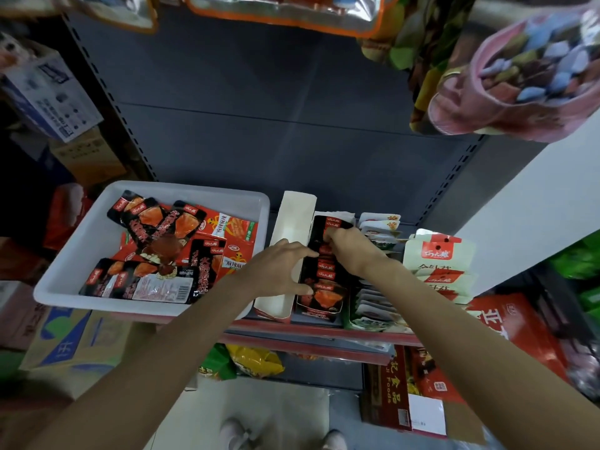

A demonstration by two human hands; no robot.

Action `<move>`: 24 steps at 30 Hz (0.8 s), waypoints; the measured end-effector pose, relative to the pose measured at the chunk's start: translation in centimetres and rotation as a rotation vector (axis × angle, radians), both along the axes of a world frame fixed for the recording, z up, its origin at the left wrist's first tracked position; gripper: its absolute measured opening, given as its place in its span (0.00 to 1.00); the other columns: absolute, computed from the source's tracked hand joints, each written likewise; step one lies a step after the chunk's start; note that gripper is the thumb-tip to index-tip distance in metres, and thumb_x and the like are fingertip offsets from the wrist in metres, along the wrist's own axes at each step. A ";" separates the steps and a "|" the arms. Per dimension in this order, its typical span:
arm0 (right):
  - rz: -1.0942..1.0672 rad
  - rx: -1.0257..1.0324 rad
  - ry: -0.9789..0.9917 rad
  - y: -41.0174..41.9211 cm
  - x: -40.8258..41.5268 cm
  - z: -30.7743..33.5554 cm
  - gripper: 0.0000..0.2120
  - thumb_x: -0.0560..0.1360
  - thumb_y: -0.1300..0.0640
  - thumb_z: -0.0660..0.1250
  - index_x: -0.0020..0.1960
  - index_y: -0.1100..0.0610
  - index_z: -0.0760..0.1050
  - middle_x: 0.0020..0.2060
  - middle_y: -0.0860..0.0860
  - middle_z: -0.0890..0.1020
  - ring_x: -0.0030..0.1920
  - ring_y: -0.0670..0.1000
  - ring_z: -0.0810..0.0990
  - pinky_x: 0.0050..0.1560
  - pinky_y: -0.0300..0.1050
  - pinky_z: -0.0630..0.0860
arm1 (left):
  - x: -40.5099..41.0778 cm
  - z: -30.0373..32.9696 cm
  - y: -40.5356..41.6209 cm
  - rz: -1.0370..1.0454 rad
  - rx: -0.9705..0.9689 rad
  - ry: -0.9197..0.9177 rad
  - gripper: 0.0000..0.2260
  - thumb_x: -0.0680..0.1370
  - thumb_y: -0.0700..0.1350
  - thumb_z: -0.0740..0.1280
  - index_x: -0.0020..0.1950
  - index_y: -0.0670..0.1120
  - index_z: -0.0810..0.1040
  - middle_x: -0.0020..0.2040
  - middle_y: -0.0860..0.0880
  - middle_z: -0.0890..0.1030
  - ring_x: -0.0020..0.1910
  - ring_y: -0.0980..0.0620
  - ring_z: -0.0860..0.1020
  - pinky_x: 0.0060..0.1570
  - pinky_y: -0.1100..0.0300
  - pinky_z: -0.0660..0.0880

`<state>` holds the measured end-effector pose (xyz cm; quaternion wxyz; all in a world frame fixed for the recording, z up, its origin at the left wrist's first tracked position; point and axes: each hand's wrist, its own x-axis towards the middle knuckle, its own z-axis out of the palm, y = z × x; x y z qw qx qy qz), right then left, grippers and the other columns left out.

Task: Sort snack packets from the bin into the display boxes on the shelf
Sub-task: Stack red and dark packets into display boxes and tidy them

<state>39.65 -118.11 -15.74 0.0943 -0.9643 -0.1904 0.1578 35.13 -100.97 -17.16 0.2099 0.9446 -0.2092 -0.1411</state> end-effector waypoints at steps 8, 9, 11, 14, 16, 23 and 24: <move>-0.109 0.374 -0.095 3.8 -1.7 0.5 0.14 0.77 0.63 0.60 0.62 0.58 0.74 0.58 0.56 0.80 0.58 0.55 0.78 0.58 0.50 0.75 | -0.9 -0.4 4.5 0.147 -0.061 -0.065 0.24 0.75 0.51 0.69 0.69 0.51 0.69 0.68 0.52 0.70 0.67 0.52 0.66 0.65 0.55 0.66; -0.105 0.412 -0.082 5.0 -2.0 0.5 0.14 0.78 0.63 0.60 0.62 0.59 0.73 0.59 0.56 0.79 0.59 0.55 0.77 0.59 0.48 0.74 | -1.1 -0.5 5.7 0.204 -0.068 -0.083 0.21 0.76 0.49 0.68 0.68 0.49 0.71 0.67 0.51 0.71 0.67 0.51 0.67 0.65 0.55 0.67; -0.084 0.456 -0.048 7.6 -2.7 0.2 0.15 0.78 0.64 0.60 0.64 0.59 0.72 0.60 0.57 0.78 0.60 0.55 0.76 0.60 0.45 0.73 | -1.5 -0.8 8.4 0.348 -0.065 -0.111 0.16 0.77 0.45 0.66 0.65 0.46 0.74 0.63 0.48 0.74 0.64 0.48 0.69 0.63 0.54 0.68; -0.041 0.449 0.042 11.9 -3.4 -0.7 0.15 0.79 0.63 0.60 0.65 0.61 0.70 0.59 0.58 0.76 0.59 0.56 0.76 0.58 0.44 0.71 | -1.6 -2.4 13.2 0.513 0.058 -0.107 0.13 0.77 0.41 0.65 0.62 0.43 0.76 0.61 0.44 0.76 0.62 0.44 0.71 0.60 0.51 0.70; -0.030 0.406 0.130 15.0 -3.5 -1.7 0.15 0.79 0.63 0.59 0.65 0.62 0.69 0.58 0.60 0.76 0.58 0.58 0.76 0.58 0.47 0.74 | -1.3 -3.9 16.1 0.551 0.128 -0.065 0.12 0.77 0.39 0.63 0.60 0.41 0.77 0.59 0.42 0.77 0.59 0.42 0.73 0.58 0.52 0.71; -0.016 0.054 0.356 21.5 -3.8 -3.9 0.13 0.80 0.66 0.54 0.63 0.64 0.69 0.60 0.61 0.75 0.59 0.59 0.75 0.55 0.45 0.72 | -0.2 -4.9 17.7 0.680 -0.092 0.251 0.09 0.78 0.43 0.66 0.49 0.37 0.80 0.44 0.39 0.80 0.38 0.48 0.75 0.35 0.59 0.68; -0.009 0.025 0.345 21.7 -3.7 -4.0 0.13 0.80 0.66 0.54 0.63 0.64 0.69 0.60 0.61 0.76 0.59 0.59 0.75 0.56 0.46 0.72 | 0.1 -5.1 17.4 0.716 -0.131 0.272 0.10 0.76 0.44 0.69 0.49 0.36 0.80 0.42 0.39 0.79 0.36 0.47 0.75 0.34 0.60 0.68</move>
